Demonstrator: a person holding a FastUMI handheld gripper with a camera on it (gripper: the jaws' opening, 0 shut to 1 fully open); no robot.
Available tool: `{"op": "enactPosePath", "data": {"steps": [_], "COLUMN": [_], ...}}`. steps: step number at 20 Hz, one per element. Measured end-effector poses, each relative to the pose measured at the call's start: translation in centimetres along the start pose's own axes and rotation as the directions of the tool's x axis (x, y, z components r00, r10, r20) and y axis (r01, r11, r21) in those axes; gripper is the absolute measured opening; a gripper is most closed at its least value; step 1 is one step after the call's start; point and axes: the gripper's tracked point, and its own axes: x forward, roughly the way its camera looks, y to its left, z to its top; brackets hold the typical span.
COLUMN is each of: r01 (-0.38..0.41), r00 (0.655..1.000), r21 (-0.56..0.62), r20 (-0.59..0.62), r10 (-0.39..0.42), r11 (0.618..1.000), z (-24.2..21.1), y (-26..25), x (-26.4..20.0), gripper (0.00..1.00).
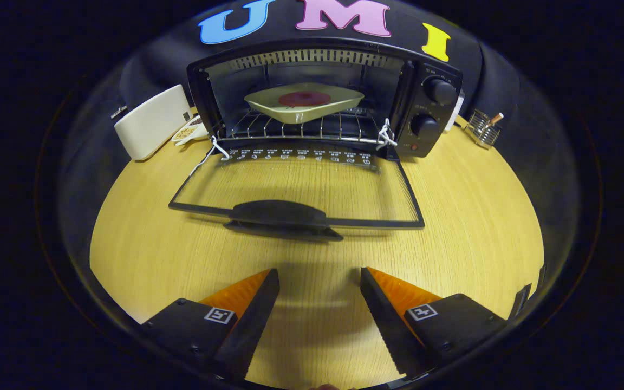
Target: Open the toaster oven, put the food inside, and close the toaster oven door.
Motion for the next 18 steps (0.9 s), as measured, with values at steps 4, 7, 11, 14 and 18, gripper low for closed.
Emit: {"op": "enactPosePath", "data": {"steps": [4, 7, 11, 14, 18], "r01": [-0.006, 0.008, 0.004, -0.004, -0.019], "r00": [1.0, 1.0, 0.998, 0.992, 0.972], "r21": [-0.015, -0.033, -0.075, -0.092, -0.059], "r20": [0.007, -0.004, 0.066, 0.122, 0.234], "r10": [0.006, -0.008, 0.001, 0.015, 0.032], "r11": [1.0, 0.999, 0.997, 0.996, 0.998], "z": [1.7, 2.3, 3.8, 5.7, 11.0], "y": [1.4, 1.3, 1.5, 1.6, 1.3], "x": [1.4, 1.7, -0.2, -2.0, -4.9], "gripper": [0.98, 1.0, 1.0, 1.0, 1.0]}}
